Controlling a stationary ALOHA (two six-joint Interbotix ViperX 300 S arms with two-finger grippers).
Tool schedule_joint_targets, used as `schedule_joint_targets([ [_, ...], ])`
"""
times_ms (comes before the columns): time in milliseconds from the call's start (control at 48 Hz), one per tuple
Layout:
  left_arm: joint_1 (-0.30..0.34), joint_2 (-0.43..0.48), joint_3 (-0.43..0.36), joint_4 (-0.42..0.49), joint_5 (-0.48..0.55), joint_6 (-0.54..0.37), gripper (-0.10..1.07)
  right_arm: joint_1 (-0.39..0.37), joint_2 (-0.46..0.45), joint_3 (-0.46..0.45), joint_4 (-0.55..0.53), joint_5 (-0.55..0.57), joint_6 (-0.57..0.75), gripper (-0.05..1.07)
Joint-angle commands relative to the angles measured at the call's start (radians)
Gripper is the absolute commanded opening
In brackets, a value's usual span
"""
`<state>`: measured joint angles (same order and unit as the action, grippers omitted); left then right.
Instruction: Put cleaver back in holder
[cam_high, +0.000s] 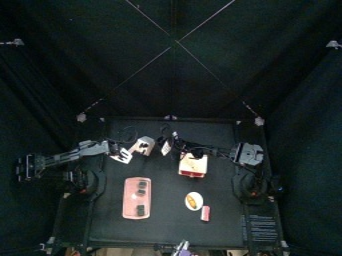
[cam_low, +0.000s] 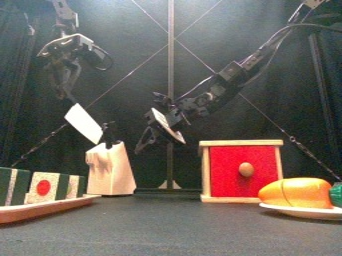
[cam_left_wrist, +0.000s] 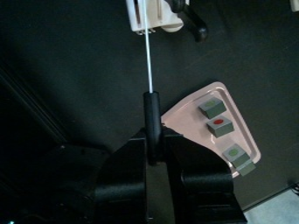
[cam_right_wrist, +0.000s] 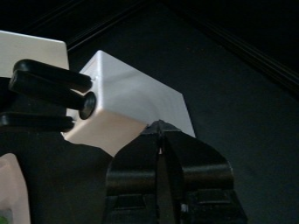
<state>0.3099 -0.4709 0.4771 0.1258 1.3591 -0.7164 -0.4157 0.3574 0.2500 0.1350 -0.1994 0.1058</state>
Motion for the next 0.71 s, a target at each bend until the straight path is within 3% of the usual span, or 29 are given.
schedule_joint_targets([
  [0, 0.012, 0.003, -0.023, 0.005, -0.003, 0.003, 0.24, -0.003, -0.023, -0.028, -0.002, -0.003, 0.000, 0.22],
  [688, 0.051, 0.017, 0.002, -0.020, -0.003, 0.055, 0.24, -0.003, -0.020, -0.032, -0.002, 0.002, -0.002, 0.22],
])
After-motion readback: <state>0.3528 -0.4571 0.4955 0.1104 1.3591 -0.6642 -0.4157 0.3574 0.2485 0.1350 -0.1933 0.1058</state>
